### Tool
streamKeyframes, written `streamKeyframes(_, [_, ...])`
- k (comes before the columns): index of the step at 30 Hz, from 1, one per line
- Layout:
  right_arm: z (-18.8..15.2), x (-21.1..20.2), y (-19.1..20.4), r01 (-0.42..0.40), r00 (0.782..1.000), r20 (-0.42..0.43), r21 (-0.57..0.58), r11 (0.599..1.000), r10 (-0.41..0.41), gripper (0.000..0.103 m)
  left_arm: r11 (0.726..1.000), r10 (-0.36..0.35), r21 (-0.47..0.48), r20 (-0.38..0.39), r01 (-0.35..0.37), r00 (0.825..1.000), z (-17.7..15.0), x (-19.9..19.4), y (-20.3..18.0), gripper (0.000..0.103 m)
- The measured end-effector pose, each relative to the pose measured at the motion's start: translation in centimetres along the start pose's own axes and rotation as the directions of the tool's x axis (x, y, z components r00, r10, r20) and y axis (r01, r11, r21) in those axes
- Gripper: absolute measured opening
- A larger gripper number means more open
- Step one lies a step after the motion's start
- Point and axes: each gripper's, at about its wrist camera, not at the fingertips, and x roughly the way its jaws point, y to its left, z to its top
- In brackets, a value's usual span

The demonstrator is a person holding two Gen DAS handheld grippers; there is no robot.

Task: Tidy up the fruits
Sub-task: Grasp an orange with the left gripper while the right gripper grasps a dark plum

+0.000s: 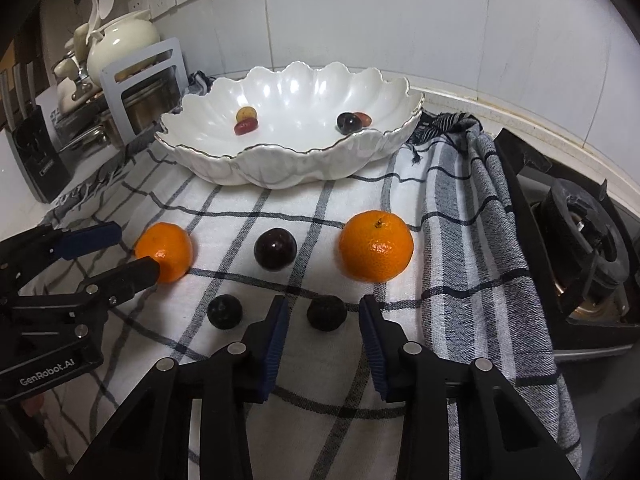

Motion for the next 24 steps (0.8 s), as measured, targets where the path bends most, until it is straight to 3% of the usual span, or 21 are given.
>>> streamKeyframes(16, [0.1, 1.5, 0.0, 0.001, 0.999, -0.033, 0.001, 1.0, -0.001, 0.024, 1.0, -0.021, -0.008, -0.039, 0.021, 0.999, 0.3, 2.2, 0.0, 0.045])
streamKeyframes(24, [0.0, 1.3, -0.1, -0.004, 1.0, -0.029, 0.004, 1.0, 0.004, 0.023, 1.0, -0.008, -0.001, -0.04, 0.008, 0.999, 0.4, 2.2, -0.1, 0.043])
